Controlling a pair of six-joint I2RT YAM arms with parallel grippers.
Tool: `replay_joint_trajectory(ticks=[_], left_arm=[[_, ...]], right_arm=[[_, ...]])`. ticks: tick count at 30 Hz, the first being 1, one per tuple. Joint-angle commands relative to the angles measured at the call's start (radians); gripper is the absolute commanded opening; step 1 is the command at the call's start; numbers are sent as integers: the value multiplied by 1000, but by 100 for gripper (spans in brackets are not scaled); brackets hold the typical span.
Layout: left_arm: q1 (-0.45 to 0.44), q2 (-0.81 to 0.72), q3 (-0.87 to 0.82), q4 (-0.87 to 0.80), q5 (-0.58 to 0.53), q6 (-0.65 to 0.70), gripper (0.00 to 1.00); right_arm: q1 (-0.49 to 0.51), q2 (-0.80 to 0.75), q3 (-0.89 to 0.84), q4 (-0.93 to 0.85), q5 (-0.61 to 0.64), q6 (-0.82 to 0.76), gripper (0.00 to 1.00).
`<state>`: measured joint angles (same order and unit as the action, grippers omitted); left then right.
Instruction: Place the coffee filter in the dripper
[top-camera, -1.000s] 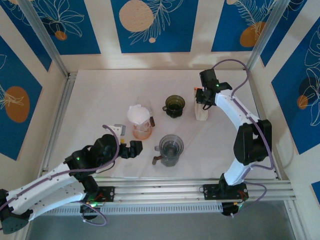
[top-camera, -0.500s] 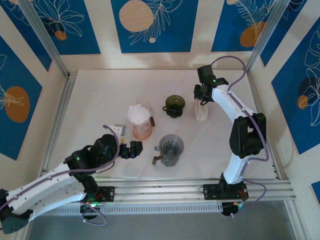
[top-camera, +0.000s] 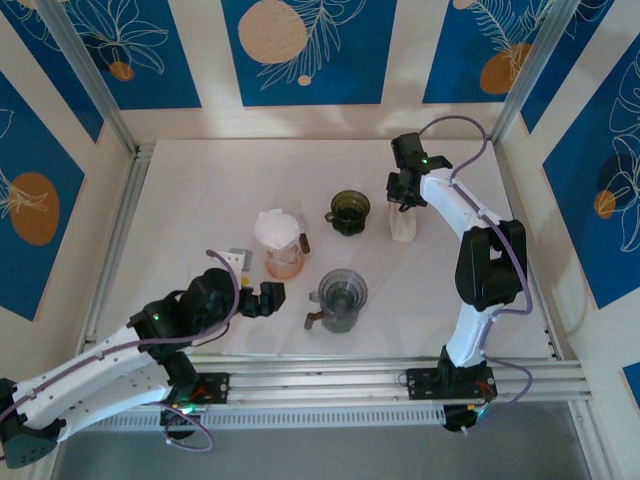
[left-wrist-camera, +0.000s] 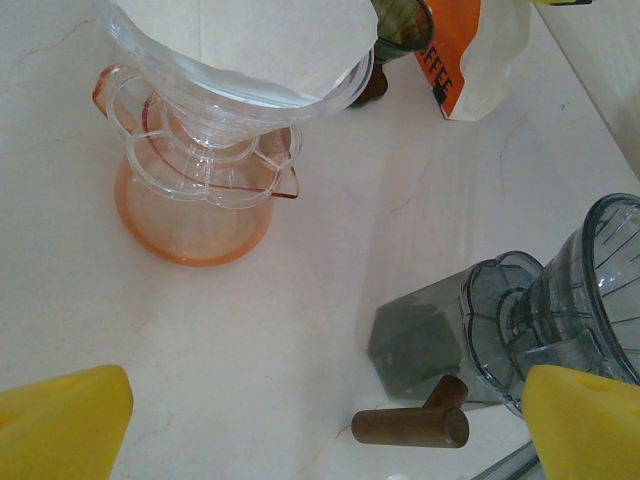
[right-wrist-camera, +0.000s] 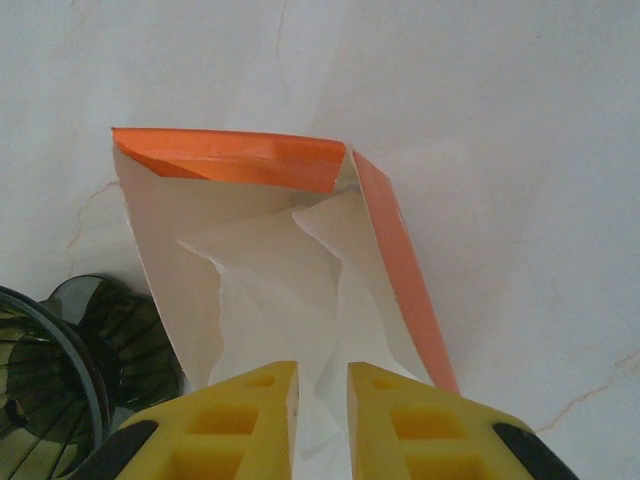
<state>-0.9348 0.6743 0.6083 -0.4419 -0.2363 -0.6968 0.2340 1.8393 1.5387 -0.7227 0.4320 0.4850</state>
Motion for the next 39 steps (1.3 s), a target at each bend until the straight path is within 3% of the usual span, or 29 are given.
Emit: replay_joint_trajectory(ticks=[1, 15, 23, 39], left_arm=[[13, -7, -6, 0, -2, 18, 100], [26, -5, -13, 5, 8, 22, 100], [33, -5, -14, 3, 13, 22, 100], [40, -15, -19, 3, 25, 14, 100]], right_arm=[[-8, 9, 21, -13, 20, 19, 21], [-10, 26, 14, -6, 14, 26, 17], [-9, 9, 0, 2, 19, 30, 0], [-9, -150, -62, 30, 62, 2, 0]])
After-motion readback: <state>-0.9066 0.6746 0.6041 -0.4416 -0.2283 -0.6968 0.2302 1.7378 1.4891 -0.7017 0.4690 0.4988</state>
